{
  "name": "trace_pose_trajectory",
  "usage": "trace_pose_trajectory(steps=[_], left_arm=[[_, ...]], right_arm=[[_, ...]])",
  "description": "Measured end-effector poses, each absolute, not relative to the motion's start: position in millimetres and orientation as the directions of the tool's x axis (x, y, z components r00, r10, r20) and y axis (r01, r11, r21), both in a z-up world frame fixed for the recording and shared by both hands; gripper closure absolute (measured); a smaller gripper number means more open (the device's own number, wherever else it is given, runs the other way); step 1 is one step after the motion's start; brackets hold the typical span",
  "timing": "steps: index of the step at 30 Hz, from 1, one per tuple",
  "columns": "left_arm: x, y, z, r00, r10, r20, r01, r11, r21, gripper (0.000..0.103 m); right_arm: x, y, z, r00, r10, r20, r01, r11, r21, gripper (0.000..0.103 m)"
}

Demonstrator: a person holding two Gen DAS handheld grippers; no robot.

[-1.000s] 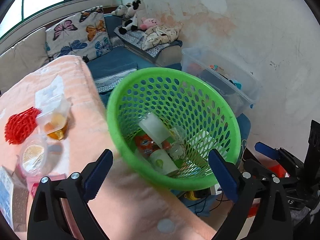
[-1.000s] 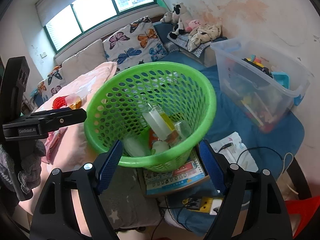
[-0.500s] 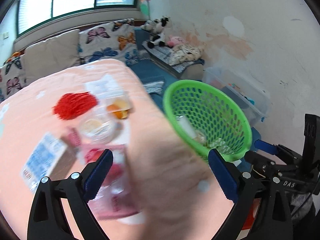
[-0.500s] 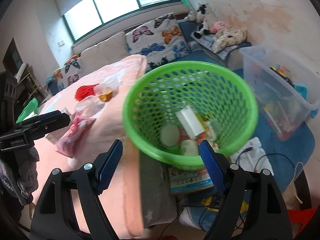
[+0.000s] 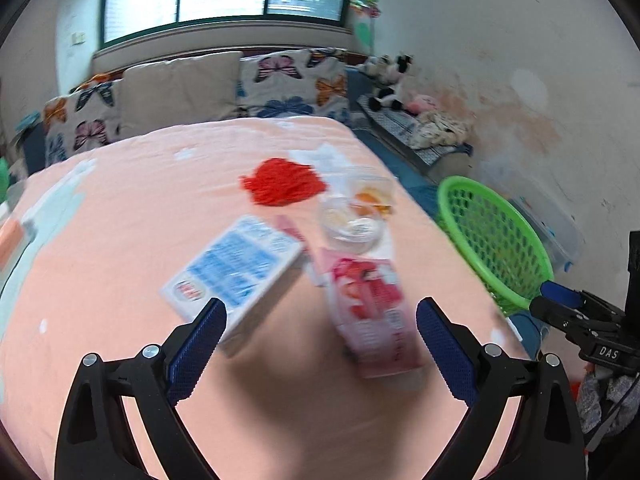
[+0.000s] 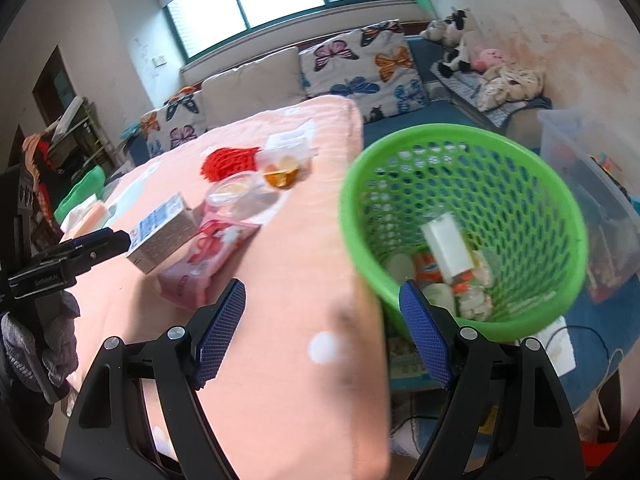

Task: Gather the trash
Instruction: 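Reach the right gripper to the pink wafer package while the left gripper reaches the milk carton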

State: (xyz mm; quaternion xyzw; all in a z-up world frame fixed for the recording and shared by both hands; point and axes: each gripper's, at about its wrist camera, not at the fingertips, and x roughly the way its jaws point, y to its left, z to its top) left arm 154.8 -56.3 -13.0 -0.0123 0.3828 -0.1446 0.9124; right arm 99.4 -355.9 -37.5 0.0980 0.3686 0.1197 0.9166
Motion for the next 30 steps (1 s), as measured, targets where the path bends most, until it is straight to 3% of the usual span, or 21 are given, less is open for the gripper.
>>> trace_pose_trajectory(steps=[14,30], left_arm=[[138.3,13.4,-25.6,0.684,-0.227,-0.693,0.131,0.973,-0.190,0.010],[134.6,54.3,-38.9,0.689,-0.238,-0.684,0.080,0.964,-0.254,0.010]], right_arm=[[137.1,-271.2,-48.1,0.593,0.382,-0.709,-0.252,0.924,0.288,0.024],[195.8,-217.0,-68.9,0.498,0.342,-0.797,-0.155,0.939,0.307,0.018]])
